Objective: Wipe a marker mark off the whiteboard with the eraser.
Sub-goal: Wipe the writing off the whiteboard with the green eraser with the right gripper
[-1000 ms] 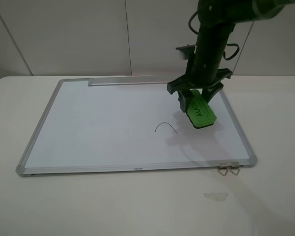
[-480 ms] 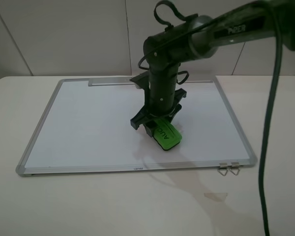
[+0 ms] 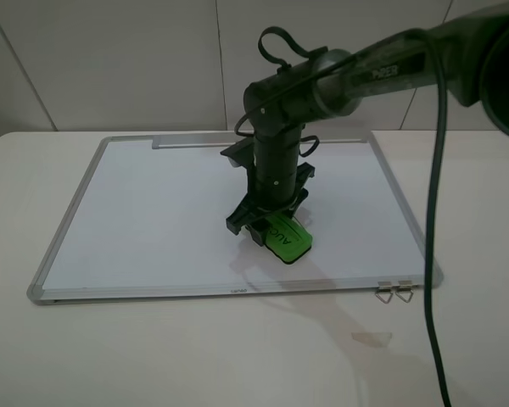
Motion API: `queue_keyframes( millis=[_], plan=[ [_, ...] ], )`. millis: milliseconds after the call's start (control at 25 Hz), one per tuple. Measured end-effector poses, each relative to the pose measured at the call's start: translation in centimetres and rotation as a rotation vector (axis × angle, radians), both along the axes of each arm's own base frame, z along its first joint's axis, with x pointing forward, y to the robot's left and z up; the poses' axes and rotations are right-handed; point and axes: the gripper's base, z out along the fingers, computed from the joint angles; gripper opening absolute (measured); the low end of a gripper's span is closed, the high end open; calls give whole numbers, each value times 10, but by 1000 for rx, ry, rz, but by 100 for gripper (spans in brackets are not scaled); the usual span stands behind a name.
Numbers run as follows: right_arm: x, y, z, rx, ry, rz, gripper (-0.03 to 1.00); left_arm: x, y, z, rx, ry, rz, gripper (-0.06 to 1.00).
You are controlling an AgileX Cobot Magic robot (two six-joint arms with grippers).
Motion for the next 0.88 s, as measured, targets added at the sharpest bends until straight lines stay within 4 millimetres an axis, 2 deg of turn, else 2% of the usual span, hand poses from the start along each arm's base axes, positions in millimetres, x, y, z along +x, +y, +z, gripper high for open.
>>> queue_keyframes(
  millis=[240,400,560,760,880],
  plan=[
    [1,-1,0,0,-2,-2,60,0,0,0,0,0,0,69],
    [10,-9,0,24,-16,-34,60,0,0,0,0,0,0,69],
    [33,-35,1,63,-66,-113,60,0,0,0,0,0,0,69],
    [63,-87,1,85,-111,-250,60,0,0,0,0,0,0,69],
    [72,-110,1,86,-118,-311,60,0,0,0,0,0,0,69]
  ],
)
